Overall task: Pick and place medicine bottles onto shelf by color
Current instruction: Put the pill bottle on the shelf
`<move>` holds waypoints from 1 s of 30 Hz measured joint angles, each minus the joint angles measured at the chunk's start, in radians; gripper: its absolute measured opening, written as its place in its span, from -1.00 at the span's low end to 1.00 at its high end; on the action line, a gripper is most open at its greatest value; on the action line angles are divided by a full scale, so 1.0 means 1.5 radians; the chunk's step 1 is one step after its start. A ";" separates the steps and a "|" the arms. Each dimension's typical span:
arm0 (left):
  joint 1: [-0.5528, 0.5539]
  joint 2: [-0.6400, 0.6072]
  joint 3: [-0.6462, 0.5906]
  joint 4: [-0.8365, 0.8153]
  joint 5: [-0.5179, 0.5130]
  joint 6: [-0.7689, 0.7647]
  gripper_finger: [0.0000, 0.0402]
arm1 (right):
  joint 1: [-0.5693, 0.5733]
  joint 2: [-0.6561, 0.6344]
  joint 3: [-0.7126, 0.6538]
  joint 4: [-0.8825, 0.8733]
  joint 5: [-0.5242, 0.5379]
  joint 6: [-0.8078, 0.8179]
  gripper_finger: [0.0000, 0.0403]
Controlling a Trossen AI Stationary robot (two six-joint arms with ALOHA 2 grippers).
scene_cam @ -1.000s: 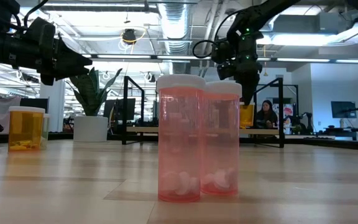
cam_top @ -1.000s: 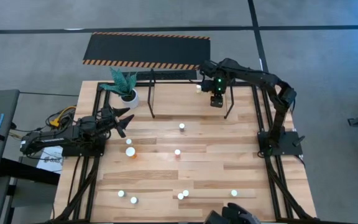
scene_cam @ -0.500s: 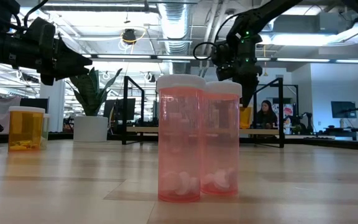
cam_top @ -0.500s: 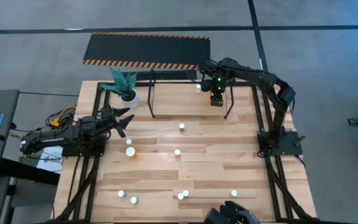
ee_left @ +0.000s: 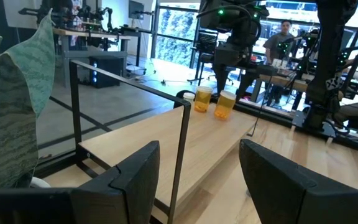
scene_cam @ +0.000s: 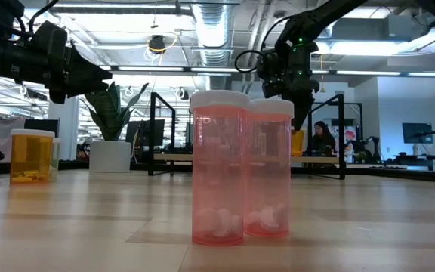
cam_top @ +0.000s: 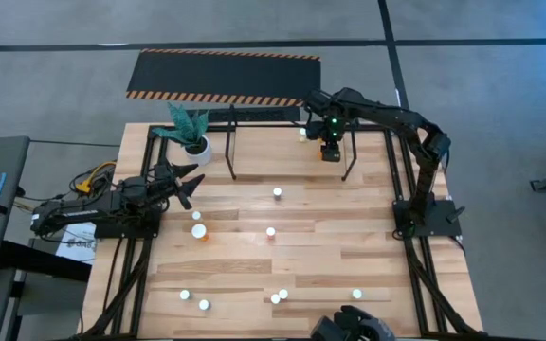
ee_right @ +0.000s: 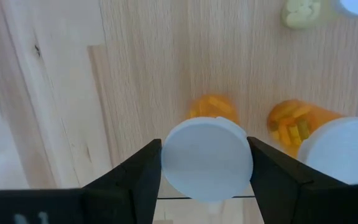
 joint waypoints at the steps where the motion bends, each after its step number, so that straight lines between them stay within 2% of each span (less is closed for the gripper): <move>1: 0.000 0.000 0.000 0.000 0.000 0.000 0.04 | 0.000 0.000 0.000 0.000 0.000 -0.001 0.12; 20: 0.000 0.000 0.000 0.000 0.000 0.000 0.04 | -0.001 0.000 0.000 -0.005 -0.001 -0.024 0.12; 30: 0.000 0.000 0.000 0.000 0.000 0.000 0.04 | -0.012 0.000 0.000 -0.005 -0.002 -0.032 0.20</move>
